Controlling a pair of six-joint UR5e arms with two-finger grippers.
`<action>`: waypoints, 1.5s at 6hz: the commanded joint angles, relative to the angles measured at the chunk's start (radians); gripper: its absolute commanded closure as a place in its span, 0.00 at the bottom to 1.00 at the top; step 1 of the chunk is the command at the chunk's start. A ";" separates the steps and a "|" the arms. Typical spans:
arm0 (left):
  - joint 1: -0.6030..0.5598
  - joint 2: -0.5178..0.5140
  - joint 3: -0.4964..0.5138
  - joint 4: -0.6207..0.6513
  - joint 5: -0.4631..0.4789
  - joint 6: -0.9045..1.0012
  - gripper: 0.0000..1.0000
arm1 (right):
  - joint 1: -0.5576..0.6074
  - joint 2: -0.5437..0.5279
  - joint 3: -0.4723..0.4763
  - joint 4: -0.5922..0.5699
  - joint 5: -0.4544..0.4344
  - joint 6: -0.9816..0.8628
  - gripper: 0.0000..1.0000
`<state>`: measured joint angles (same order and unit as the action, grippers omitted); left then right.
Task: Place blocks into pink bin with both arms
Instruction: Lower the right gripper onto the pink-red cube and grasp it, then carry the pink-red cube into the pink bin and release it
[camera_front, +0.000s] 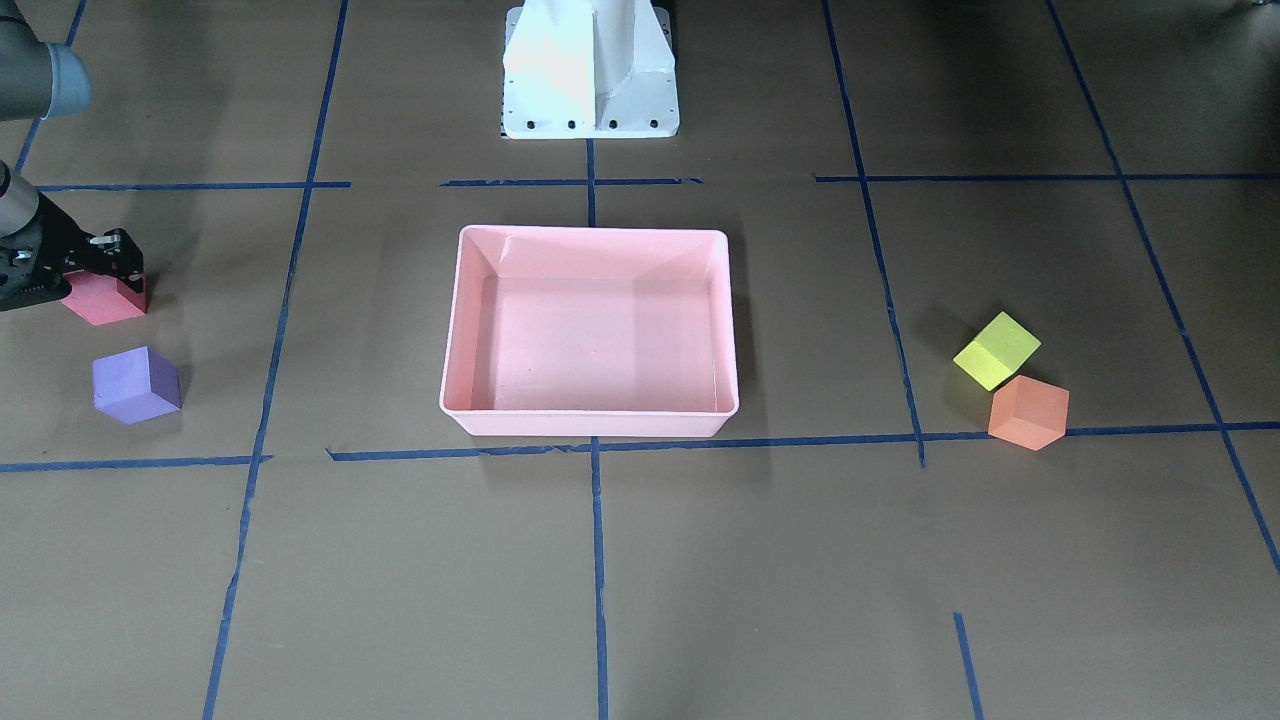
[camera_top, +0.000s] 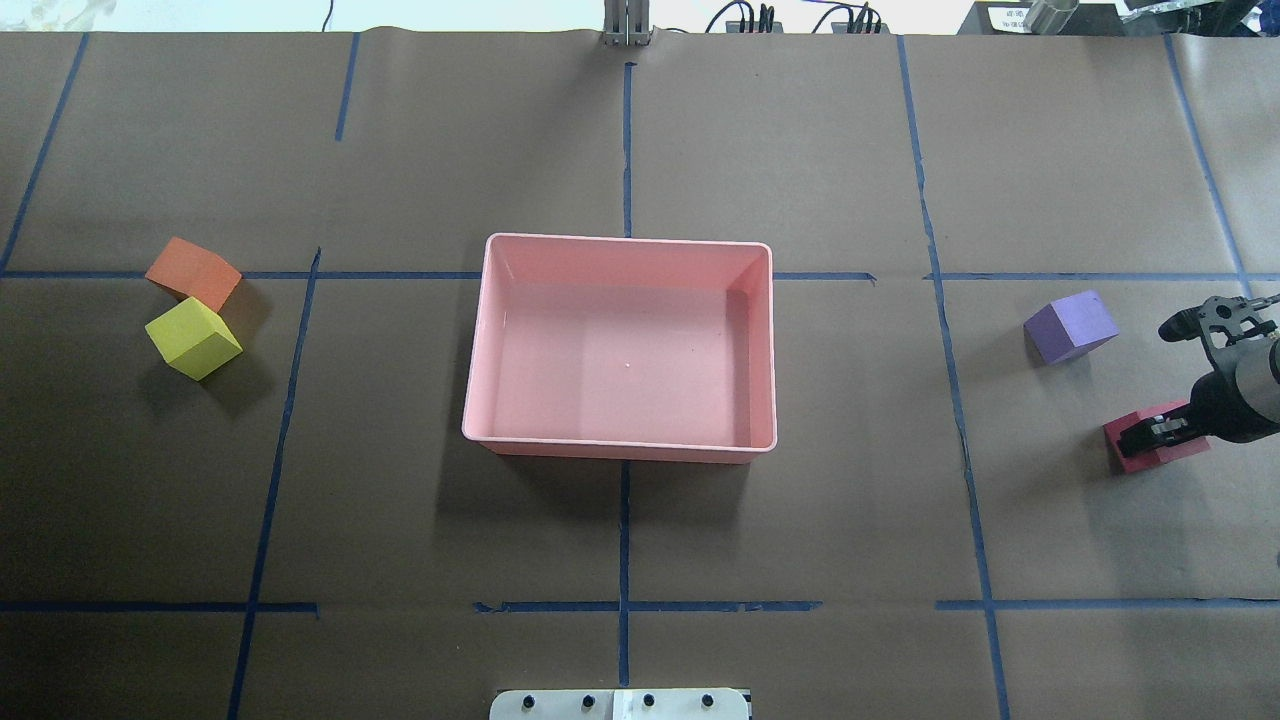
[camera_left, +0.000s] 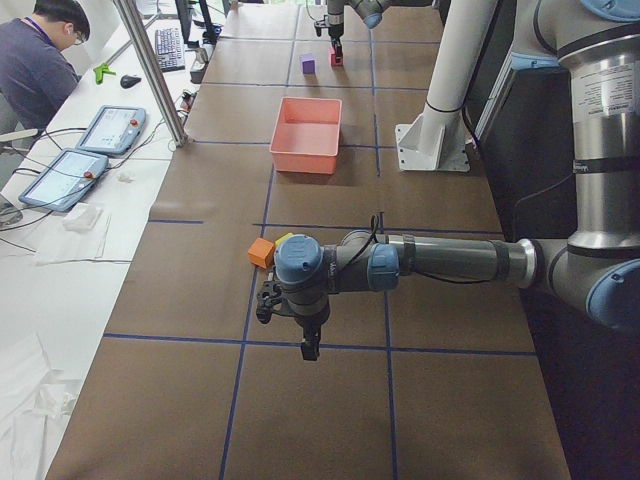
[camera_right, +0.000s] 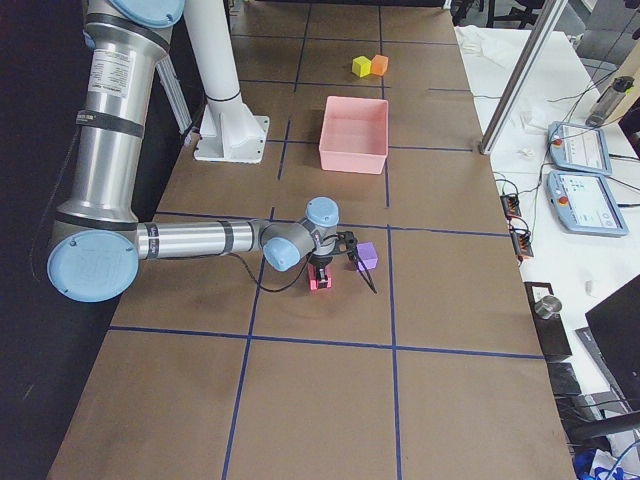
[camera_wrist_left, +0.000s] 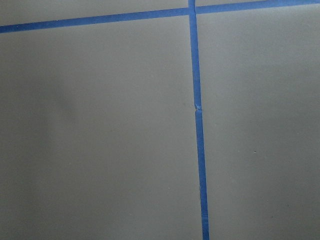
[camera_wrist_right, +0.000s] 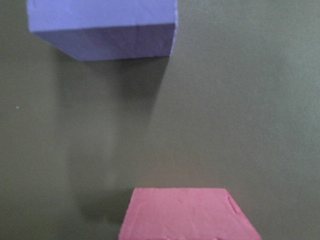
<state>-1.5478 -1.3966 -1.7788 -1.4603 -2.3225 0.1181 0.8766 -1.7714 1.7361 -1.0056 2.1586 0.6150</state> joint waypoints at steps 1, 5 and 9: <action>0.000 0.001 -0.010 0.001 0.000 0.000 0.00 | 0.013 0.018 0.099 -0.034 0.071 0.041 0.54; 0.000 0.001 -0.013 0.000 0.000 0.000 0.00 | -0.115 0.659 0.208 -0.705 0.023 0.444 0.52; 0.000 -0.002 -0.045 0.000 0.002 0.000 0.00 | -0.278 0.969 0.028 -0.760 -0.154 0.729 0.00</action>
<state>-1.5477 -1.3980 -1.8034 -1.4604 -2.3227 0.1181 0.6111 -0.8178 1.7768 -1.7630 2.0232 1.3274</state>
